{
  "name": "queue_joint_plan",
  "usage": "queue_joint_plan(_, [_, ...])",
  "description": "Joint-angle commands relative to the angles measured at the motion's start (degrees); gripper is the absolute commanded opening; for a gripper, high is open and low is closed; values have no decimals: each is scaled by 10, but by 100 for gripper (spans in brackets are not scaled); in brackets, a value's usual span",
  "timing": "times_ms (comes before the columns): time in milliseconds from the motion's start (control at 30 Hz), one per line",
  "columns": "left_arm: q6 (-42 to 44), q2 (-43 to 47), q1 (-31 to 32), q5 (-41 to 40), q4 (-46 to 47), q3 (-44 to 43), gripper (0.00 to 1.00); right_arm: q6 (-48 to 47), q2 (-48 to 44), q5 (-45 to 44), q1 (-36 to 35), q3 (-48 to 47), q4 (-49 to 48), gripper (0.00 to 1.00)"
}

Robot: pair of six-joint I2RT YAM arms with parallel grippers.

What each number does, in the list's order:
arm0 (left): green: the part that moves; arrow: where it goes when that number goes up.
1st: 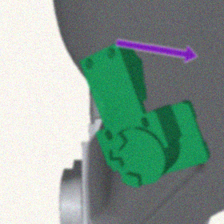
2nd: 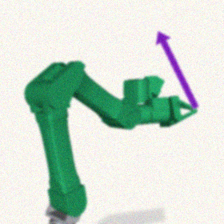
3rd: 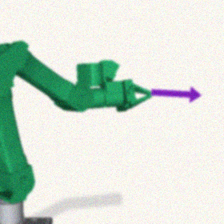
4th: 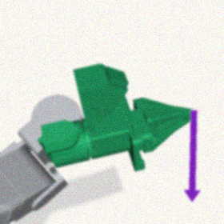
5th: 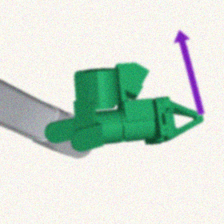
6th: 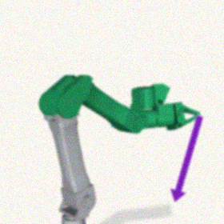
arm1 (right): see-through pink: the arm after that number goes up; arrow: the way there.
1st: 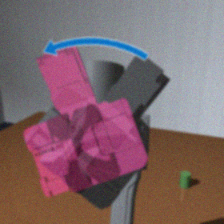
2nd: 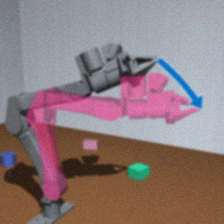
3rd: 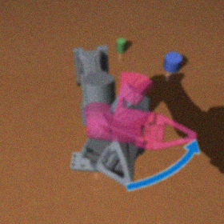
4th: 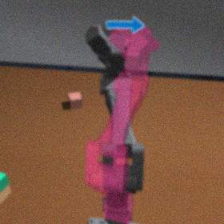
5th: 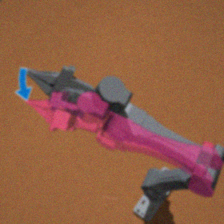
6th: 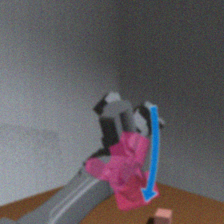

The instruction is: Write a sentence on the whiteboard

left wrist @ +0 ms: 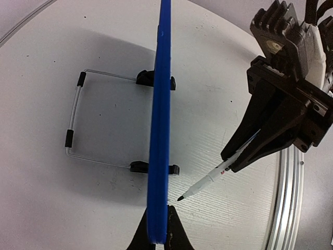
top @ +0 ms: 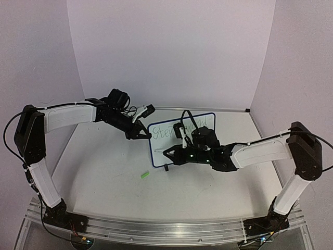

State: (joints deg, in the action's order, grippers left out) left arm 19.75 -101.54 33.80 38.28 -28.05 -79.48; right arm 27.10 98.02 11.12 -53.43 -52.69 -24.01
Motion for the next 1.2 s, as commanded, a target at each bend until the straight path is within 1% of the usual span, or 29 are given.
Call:
queue_joint_plan(0, [12, -16, 9, -25, -22, -9, 0, 9, 18, -23, -1, -29, -37, 0])
queue_joint_plan(267, [12, -16, 9, -24, -23, -9, 0, 10, 35, -31, -2, -42, -38, 0])
queue_joint_plan(733, [13, -16, 9, -25, -22, -10, 0, 30, 40, -51, -2, -1, -37, 0])
queue_joint_plan(1000, [14, -16, 9, -25, -23, -11, 0, 34, 49, -48, -2, 4, -37, 0])
queue_joint_plan(1167, [14, -16, 9, -26, -24, -11, 0, 35, 40, -59, -2, 3, -37, 0])
